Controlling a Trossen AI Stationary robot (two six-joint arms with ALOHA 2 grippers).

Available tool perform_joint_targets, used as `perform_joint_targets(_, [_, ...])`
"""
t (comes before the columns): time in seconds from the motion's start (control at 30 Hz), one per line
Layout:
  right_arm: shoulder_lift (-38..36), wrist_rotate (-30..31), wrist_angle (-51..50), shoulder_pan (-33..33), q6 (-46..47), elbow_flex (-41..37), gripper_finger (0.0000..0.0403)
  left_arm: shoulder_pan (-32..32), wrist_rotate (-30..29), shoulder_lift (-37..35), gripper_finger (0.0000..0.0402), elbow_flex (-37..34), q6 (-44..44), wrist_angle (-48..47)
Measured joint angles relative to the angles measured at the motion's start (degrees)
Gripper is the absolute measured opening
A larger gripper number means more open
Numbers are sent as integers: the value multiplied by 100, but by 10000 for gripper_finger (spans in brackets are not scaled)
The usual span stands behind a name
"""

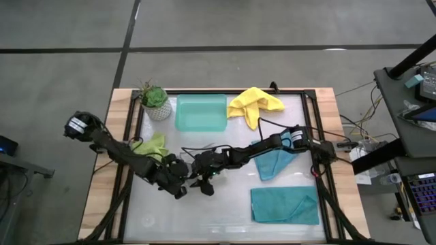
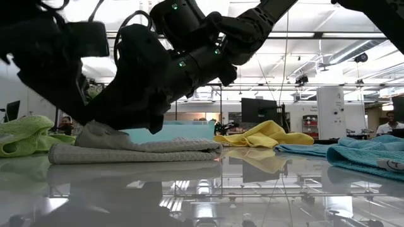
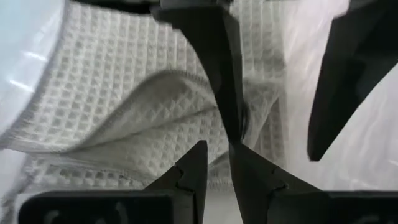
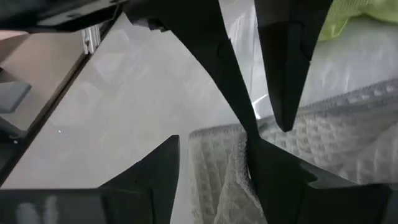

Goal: Fold microfiber towels
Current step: Fold the gray microfiber towel

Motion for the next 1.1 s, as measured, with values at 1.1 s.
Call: perform_joint_targets(1.1, [-1931,922,-2749,85,-1190,-1151,136,-5,1065,117,54,-3,-12,724])
